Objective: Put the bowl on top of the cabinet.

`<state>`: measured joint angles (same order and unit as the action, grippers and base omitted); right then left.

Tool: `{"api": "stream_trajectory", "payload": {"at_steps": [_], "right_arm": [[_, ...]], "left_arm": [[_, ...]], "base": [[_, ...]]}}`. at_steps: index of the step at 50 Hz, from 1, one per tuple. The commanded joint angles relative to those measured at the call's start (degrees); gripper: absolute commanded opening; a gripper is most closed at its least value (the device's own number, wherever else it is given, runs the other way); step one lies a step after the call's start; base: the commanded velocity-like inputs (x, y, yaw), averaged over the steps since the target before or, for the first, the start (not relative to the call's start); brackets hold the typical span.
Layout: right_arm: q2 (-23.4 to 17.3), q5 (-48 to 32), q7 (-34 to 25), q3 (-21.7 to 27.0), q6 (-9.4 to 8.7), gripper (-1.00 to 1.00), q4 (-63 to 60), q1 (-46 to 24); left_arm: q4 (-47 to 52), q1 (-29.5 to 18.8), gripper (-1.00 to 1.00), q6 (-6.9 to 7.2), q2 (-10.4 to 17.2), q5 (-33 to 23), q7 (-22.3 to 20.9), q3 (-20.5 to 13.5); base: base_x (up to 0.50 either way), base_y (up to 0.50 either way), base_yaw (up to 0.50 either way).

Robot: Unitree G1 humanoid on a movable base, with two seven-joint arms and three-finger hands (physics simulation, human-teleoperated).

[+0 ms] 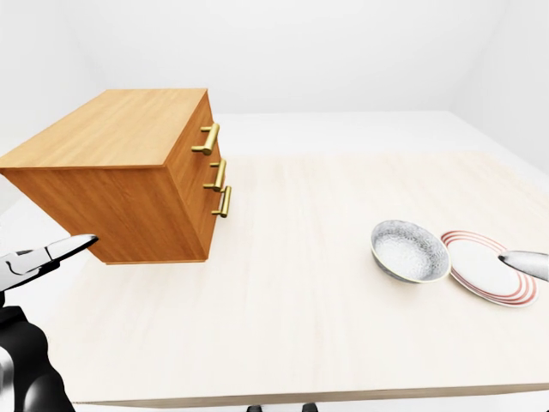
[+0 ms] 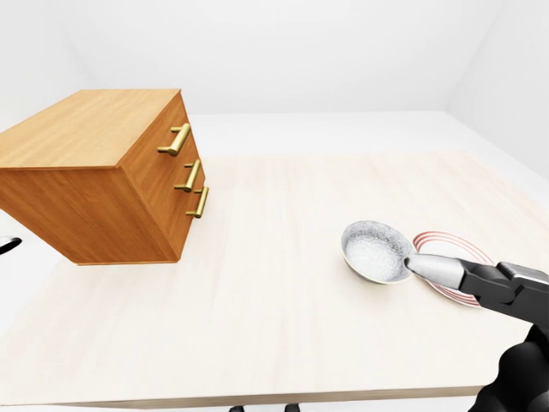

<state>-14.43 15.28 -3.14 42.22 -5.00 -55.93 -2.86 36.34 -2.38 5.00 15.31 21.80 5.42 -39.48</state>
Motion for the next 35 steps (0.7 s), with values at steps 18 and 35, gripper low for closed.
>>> {"api": "stream_trajectory", "payload": {"at_steps": [18, 35], "right_arm": [[-0.58, 0.77, 0.33, 0.85, 0.00, 1.00, -0.28, -0.23], [-0.51, 1.06, 0.60, 0.10, 0.00, 1.00, 0.63, -0.28]], "left_arm": [[-0.43, 0.08, 1.00, 0.00, -0.26, -0.52, -0.26, 0.32], [-0.36, 0.03, 1.00, 0.00, -0.25, -0.66, -0.17, 0.63]], "base": [[0.08, 0.50, 0.00], [0.06, 0.31, 0.00]]}}
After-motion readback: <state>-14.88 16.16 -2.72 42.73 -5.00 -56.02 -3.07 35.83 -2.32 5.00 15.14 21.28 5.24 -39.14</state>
